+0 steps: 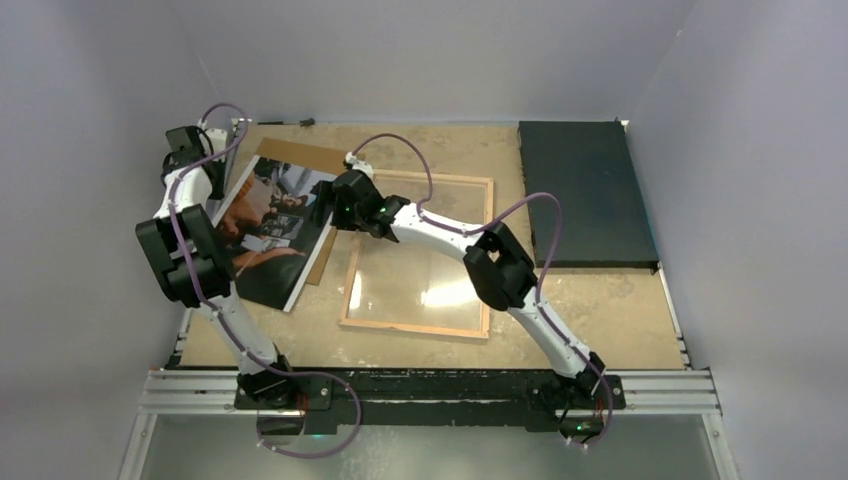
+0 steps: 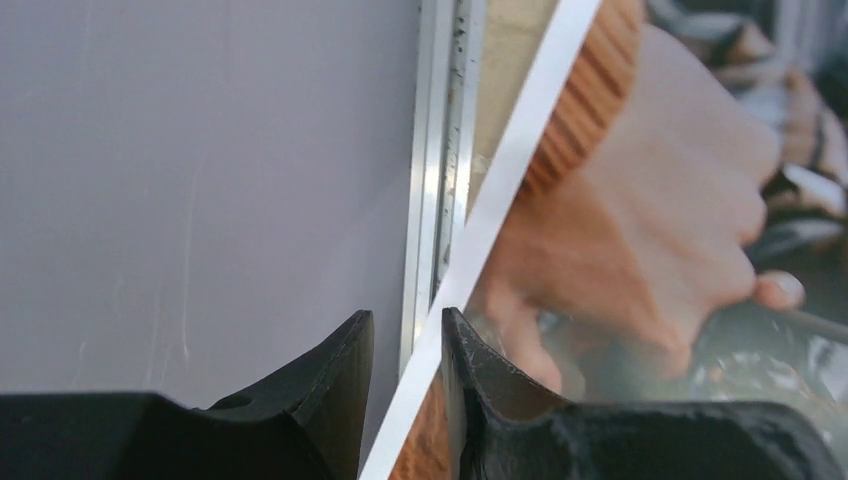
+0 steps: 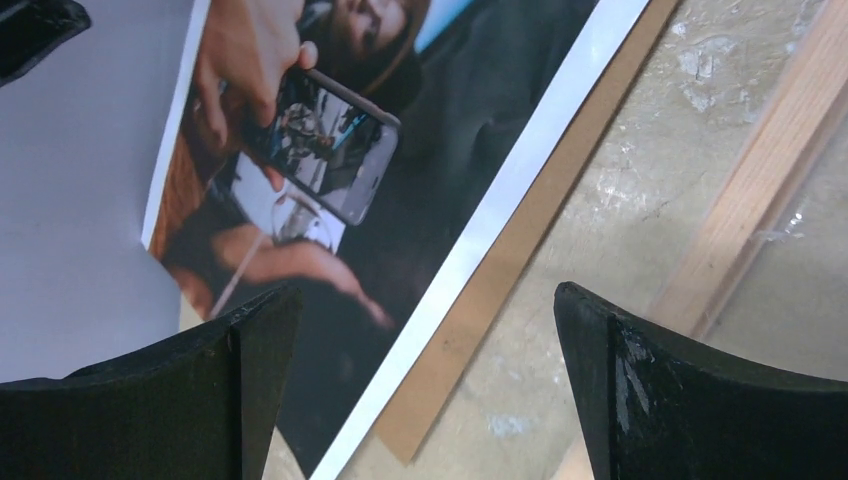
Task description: Put the photo into the frame
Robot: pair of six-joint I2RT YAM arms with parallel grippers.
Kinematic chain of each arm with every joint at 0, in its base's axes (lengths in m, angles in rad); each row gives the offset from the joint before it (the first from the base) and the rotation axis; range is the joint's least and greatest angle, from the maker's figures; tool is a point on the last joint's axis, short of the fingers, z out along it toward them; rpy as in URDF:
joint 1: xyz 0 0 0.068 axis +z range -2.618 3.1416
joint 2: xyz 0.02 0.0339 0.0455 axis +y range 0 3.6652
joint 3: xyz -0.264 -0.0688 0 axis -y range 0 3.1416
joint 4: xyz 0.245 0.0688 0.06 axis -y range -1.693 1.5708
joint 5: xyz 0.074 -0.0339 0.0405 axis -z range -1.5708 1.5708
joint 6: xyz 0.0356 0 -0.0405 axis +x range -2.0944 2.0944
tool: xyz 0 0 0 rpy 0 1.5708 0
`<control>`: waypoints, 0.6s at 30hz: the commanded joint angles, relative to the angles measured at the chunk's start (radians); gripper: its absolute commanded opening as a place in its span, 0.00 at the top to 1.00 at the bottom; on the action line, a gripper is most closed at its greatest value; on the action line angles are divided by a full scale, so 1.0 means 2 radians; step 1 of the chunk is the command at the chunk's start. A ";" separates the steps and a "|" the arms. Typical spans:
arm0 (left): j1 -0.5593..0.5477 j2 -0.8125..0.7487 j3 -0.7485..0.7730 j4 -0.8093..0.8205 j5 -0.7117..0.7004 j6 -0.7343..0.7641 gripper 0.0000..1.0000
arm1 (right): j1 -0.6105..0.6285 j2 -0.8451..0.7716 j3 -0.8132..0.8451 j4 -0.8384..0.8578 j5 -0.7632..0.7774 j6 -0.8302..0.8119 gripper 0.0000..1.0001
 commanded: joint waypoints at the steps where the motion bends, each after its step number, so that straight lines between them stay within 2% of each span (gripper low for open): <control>1: -0.002 0.029 -0.009 0.055 -0.023 -0.019 0.71 | 0.002 0.022 0.040 0.012 0.006 0.027 0.01; 10: -0.013 0.060 -0.050 0.044 0.003 -0.007 0.82 | 0.001 0.042 0.032 0.002 0.041 0.044 0.01; 18: -0.029 0.024 -0.119 0.029 0.064 0.001 0.88 | 0.002 0.044 0.023 -0.035 0.051 0.067 0.01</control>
